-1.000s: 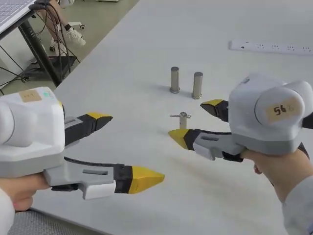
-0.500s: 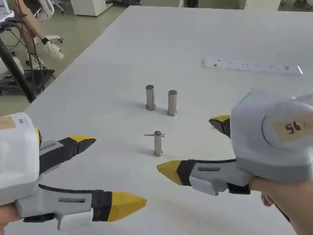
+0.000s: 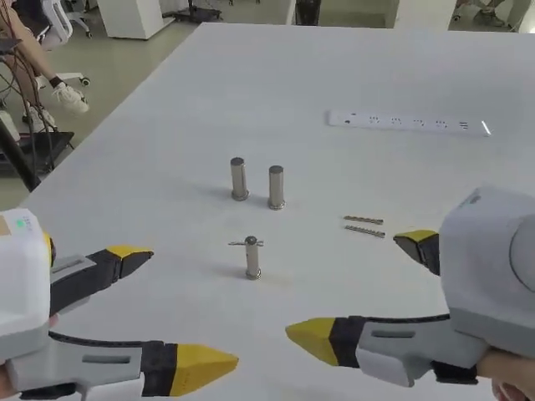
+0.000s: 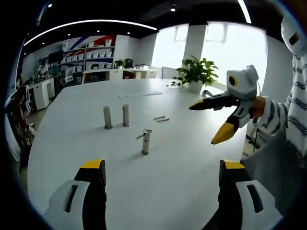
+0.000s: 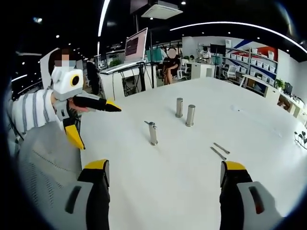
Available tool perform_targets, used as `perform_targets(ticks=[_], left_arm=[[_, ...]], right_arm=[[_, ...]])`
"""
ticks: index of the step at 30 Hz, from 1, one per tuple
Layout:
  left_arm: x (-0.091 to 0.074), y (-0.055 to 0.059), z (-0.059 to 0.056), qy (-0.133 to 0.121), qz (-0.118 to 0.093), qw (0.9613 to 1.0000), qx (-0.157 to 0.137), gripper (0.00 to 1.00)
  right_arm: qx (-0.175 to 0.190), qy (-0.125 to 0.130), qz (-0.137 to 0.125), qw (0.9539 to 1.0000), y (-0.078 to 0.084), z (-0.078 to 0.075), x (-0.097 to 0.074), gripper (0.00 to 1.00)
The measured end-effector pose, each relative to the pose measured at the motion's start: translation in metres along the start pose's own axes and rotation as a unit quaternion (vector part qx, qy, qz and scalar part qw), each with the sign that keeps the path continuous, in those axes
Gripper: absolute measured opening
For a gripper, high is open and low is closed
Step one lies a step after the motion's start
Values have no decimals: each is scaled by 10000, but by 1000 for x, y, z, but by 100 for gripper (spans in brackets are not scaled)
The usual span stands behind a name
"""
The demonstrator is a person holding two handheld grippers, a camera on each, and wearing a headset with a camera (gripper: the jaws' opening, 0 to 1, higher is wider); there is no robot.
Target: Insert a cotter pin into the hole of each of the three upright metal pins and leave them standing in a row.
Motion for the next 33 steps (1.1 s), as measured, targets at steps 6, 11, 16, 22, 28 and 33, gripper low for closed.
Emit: perform_targets(ticks=[6,11,16,22,28,33], left_arm=[[0,-2,4,4,1,10000,41,98],[2,-6,9,25,-17,10000,54,97],[6,-15,12,82,-121,9999,90,97],[13,-23,19,125,-131,9996,201,97],[21,-38,29,140,-187,9994,257,96],[29,-53,40,147,-212,9987,443,95]], right_arm=[[314,130,132,9993,9,4,-9,98],[572,291,150,9978,16,5,-15,98],[653,343,247,9970,24,6,-20,98],[770,463,254,9956,26,5,-27,97],[771,496,234,9955,24,6,-31,96],[780,466,219,9956,23,9,-33,96]])
Point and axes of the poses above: the centre of the closed fingertips' face, and the gripper's own axes: x roughly forward along the fingers, z roughly to its left, y roughly out of its underside, the point moved 5 cm from there along -x, roughly backward along the fingers, and after that the axes turned 10 degrees about -z, right-handed, at the moved point
